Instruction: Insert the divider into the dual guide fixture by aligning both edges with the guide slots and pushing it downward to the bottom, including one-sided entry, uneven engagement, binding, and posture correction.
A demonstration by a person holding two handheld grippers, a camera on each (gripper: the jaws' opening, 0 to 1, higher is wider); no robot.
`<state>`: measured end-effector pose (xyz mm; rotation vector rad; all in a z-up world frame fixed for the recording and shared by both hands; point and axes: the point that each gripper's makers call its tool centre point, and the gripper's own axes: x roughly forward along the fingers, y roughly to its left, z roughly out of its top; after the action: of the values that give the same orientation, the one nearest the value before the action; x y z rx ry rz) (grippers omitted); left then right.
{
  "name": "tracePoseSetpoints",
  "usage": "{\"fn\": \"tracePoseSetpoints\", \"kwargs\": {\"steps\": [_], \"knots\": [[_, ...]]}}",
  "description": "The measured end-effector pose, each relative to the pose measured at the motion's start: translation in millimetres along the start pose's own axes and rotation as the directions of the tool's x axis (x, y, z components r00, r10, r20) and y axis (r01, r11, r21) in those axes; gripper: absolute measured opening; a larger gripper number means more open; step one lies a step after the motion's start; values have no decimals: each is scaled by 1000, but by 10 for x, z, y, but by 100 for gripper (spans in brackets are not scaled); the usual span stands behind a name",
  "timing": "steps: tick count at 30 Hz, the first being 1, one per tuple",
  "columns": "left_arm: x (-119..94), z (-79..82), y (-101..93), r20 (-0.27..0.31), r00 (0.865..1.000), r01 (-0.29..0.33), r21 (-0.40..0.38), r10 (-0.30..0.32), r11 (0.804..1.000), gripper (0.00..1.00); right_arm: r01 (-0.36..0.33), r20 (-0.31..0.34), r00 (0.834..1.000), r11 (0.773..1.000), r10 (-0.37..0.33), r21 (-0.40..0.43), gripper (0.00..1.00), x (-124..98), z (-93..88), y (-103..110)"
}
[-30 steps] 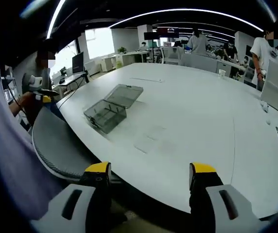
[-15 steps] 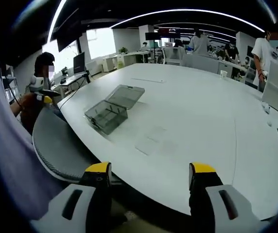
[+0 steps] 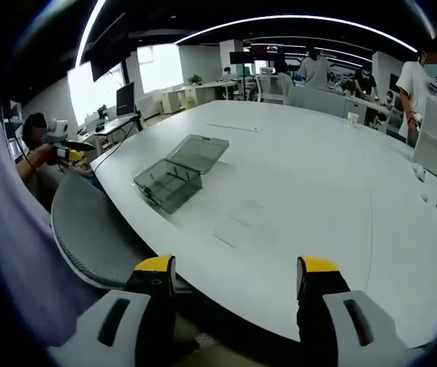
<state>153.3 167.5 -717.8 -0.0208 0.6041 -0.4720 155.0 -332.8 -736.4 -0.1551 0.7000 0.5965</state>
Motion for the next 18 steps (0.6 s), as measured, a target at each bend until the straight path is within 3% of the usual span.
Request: {"fn": "tracePoseSetpoints", "kwargs": {"steps": [18], "knots": [[-13, 29, -194, -8, 1000, -3, -3, 3, 1000, 81, -36, 8, 999, 999, 36, -23, 60, -48, 51, -1]]}}
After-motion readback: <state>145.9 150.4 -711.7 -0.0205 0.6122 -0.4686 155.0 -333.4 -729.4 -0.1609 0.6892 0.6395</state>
